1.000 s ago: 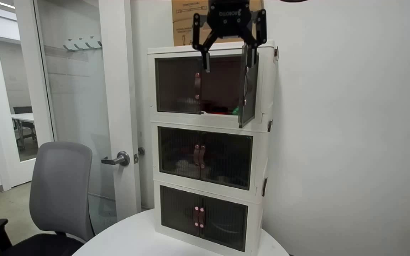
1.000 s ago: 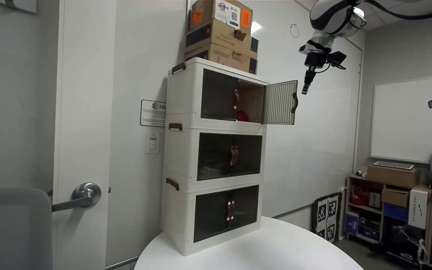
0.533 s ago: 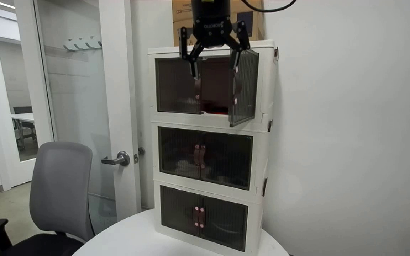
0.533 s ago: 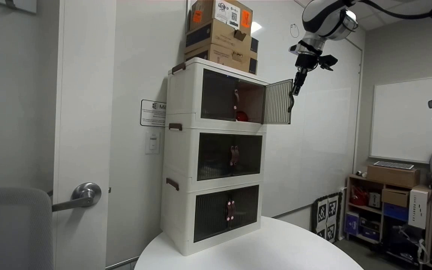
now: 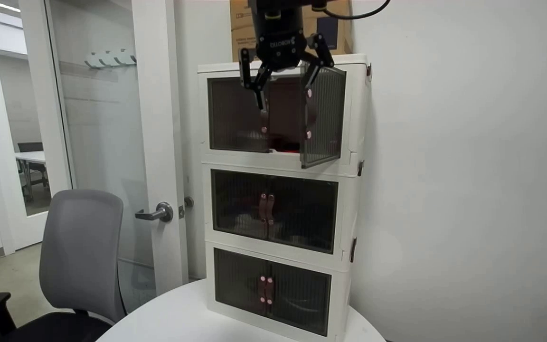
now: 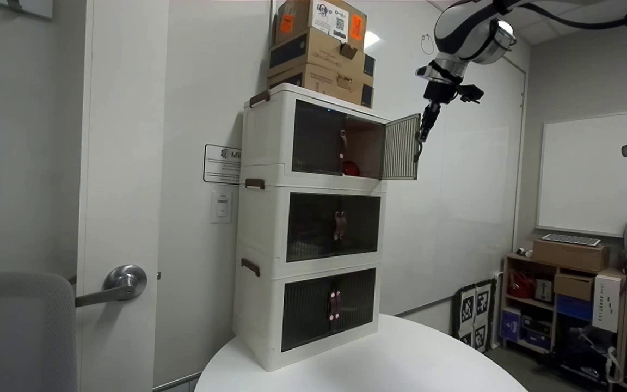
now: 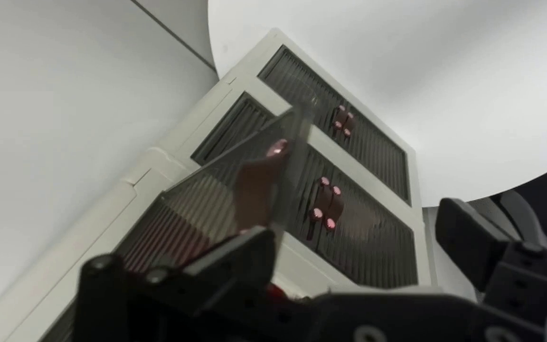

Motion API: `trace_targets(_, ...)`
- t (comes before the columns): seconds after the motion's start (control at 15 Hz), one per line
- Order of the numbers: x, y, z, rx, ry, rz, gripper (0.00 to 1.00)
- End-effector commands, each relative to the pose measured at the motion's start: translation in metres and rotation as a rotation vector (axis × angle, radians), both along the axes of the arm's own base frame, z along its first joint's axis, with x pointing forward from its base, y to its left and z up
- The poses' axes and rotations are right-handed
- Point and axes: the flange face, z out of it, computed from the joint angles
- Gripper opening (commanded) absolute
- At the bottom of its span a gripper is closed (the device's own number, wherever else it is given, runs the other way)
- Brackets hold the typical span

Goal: Close the topmost compartment doors

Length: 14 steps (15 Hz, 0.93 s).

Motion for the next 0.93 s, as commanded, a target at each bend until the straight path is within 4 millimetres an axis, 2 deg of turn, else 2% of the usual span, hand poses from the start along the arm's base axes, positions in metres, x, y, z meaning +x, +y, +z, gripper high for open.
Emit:
trace_targets(0.0, 0.029, 0.019, 0.002, -0.034, -0.130, 0.002, 1.00)
trace_targets(0.4, 0.069, 0.056, -0.013, -0.022, -0.216, 0.019, 1.00)
trace_targets(0.87, 0.100, 0.073, -0.016, -0.010, -0.421, -0.075, 1.00)
